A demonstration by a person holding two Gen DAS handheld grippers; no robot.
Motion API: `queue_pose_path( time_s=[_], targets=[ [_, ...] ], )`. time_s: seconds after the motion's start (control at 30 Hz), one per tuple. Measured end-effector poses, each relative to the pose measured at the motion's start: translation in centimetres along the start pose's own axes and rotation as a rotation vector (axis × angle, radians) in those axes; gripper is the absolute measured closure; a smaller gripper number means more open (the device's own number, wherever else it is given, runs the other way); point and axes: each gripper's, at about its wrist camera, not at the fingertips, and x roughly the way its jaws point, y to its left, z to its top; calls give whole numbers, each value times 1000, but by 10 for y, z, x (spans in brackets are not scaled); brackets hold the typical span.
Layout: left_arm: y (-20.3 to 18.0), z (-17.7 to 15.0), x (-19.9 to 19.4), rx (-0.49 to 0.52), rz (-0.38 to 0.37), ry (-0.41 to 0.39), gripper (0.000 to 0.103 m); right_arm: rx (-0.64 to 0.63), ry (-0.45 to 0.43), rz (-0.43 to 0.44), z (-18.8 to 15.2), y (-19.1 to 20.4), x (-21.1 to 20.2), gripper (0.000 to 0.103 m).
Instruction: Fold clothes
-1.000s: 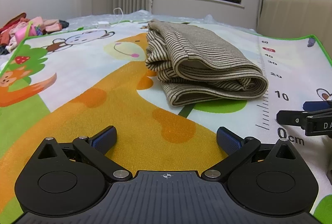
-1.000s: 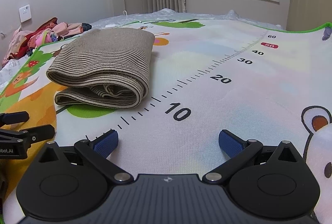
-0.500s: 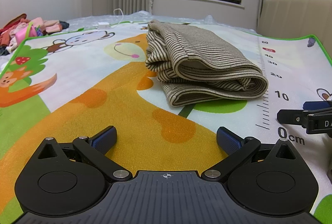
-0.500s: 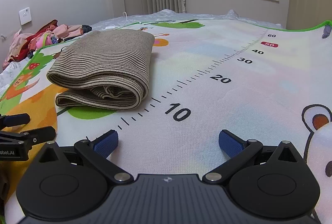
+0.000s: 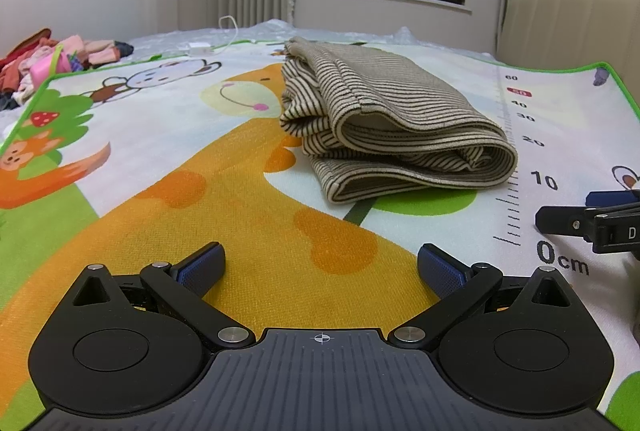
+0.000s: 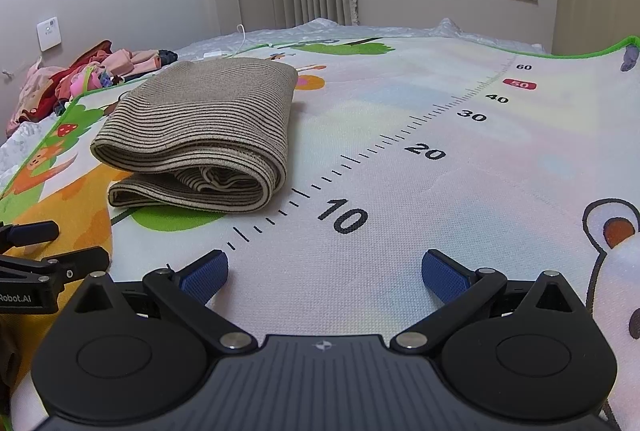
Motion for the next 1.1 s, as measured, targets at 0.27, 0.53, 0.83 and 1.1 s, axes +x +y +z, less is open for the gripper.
queue_pose_path(
  time_s=[0.27,0.53,0.83,1.1],
  targets=[
    [0,-1,0,0,2,-5,0,2,-1,0,0,0,0,0],
    [0,-1,0,0,1,-6,0,4,-1,1,0,0,0,0],
    [-3,1,1,7,14,6,0,7,-1,4,0,-1,0,0],
    [-3,4,2,1,24,34,0,14,-2,9,0,-2,0,0]
  ],
)
